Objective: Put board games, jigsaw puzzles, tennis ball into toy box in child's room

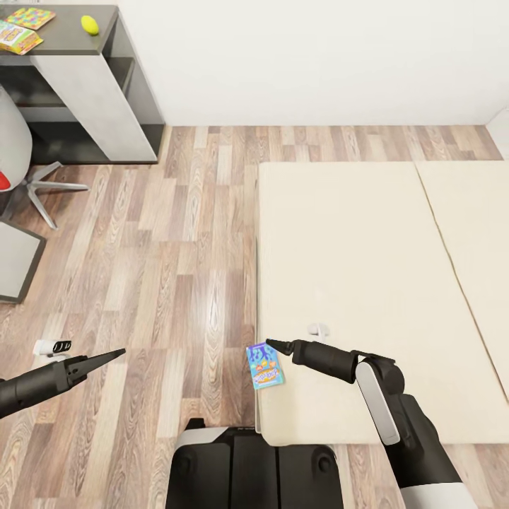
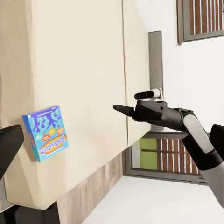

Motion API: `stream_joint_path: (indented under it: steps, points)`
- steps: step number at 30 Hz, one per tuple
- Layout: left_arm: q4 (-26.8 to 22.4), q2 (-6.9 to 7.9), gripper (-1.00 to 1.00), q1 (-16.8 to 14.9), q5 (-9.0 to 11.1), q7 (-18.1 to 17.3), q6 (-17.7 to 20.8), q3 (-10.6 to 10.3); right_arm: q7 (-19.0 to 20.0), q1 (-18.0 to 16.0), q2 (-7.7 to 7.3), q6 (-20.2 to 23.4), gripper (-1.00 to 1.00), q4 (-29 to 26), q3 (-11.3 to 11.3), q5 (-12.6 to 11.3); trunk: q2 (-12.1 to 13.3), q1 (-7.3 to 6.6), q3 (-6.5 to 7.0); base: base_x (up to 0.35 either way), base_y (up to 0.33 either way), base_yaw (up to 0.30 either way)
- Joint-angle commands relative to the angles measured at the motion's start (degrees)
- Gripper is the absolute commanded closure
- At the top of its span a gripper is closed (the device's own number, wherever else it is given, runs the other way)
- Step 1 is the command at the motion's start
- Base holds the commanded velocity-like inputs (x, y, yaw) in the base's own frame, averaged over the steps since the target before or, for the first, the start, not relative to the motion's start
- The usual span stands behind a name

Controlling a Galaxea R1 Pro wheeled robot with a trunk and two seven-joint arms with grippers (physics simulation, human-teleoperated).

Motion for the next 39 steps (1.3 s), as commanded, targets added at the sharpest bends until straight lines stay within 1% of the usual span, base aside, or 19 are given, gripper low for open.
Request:
stream_joint_path:
  steps: [1,24,28,30,32,33,34,35,36,37,39]
  points:
    - [0.0,0.01,-1.00,0.0,-0.1,-0.2,0.6,0.0,0.2,0.0,0.01,0.3,-1.00,0.0,-0.1,0.1,-0.1,0.04,0.04,0.000,0.000,0.000]
    - [0.5,0.01,-1.00,0.0,-0.2,-0.2,0.5,0.2,0.2,0.0,-0.03,0.3,-1.00,0.2,-0.1,0.1,-0.1,0.04,2.21,0.000,0.000,0.000]
    - [0.7,0.01,-1.00,0.0,-0.5,-0.2,-0.1,0.2,0.1,0.0,-0.07,0.2,-1.00,0.4,-0.1,0.3,-0.1,0.04,2.58,0.000,0.000,0.000]
    - [0.8,-0.02,-1.00,0.0,-1.2,-0.2,-0.3,0.2,0.1,0.0,-0.11,0.2,-1.00,0.5,-0.1,0.5,-0.1,0.04,2.77,0.000,0.000,0.000]
    - [0.8,-0.08,-1.00,-0.1,-2.8,-0.2,-0.4,0.1,0.0,0.0,-0.14,0.2,-1.00,0.6,-0.1,0.6,-0.1,0.04,2.96,0.000,0.000,0.000]
    - [0.8,-0.12,-1.00,-0.1,-3.3,-0.2,-0.5,0.1,0.0,0.0,-0.15,0.2,-1.00,0.6,-0.1,0.7,-0.1,0.04,3.05,0.000,0.000,0.000]
    - [0.8,-0.23,-1.00,-0.1,-5.0,-0.2,-0.7,0.0,-0.1,0.0,-0.16,0.1,-1.00,0.6,-0.1,0.7,-0.1,0.04,3.15,0.000,0.000,0.000]
    - [0.8,-0.25,-1.00,-0.1,-5.6,0.1,-0.7,0.0,-0.1,0.0,-0.16,0.0,-1.00,0.7,-0.1,0.8,-0.1,0.04,3.24,0.000,0.000,0.000]
    - [0.8,-0.32,-1.00,-0.1,-7.2,1.0,-0.8,0.1,-0.3,0.0,-0.16,-0.5,-1.00,0.8,-0.1,0.8,-0.1,0.04,3.34,0.000,0.000,0.000]
    - [0.8,-0.38,-1.00,-0.1,-8.1,1.7,-0.8,0.1,-0.4,0.0,-0.20,-1.1,-1.00,1.0,-0.1,0.8,-0.1,0.04,3.43,0.000,0.000,0.000]
    - [0.8,-0.48,-1.00,-0.2,-9.1,3.9,-0.9,0.0,-0.5,0.0,-0.23,-2.4,-1.00,1.8,-0.1,0.8,-0.1,0.04,3.62,0.000,0.000,0.000]
